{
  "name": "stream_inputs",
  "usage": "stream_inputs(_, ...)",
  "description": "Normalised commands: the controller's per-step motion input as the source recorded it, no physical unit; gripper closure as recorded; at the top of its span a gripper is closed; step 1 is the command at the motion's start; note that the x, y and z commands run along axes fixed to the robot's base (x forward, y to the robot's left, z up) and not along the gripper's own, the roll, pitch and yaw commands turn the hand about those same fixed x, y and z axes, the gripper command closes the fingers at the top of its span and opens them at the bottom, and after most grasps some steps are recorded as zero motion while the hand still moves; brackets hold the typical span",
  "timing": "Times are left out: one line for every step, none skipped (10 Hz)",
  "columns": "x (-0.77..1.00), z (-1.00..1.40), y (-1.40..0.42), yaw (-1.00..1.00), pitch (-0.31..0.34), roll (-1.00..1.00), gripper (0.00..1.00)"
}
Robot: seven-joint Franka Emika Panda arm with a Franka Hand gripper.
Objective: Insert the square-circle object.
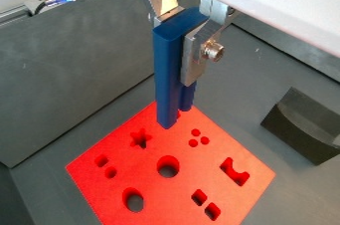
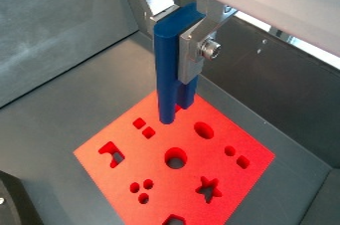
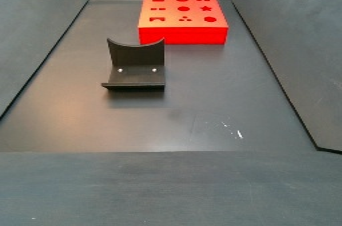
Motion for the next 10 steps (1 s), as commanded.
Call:
stream_inputs(0.11,0.00,0.00,-0.02,0.010,0.00,1.00)
stream_inputs(0.26,-0.21,-0.17,-0.20,0.000,0.01,1.00)
stream_inputs(0.00,-0.55,-0.38,-0.43,-0.101,-0.09,1.00)
stream_inputs(-0.14,-0.53,-0.51,-0.51,-0.171,-0.12,1.00)
stream_inputs(-0.19,-0.53,-0.47,-0.62,-0.171,-0.09,1.00)
stream_inputs(-0.03,-0.41,-0.26,-0.87,-0.160,-0.03,1.00)
stream_inputs(0.00,-0.27,-0.09,-0.99,-0.030,0.00,1.00)
stream_inputs(-0.05,-0.25,-0.05,-0.97,-0.020,0.00,1.00)
stream_inputs(-0.16,-0.13,0.00,-0.93,0.000,0.02,1.00)
stream_inputs(-0.19,-0.03,0.00,-0.98,0.000,0.07,1.00)
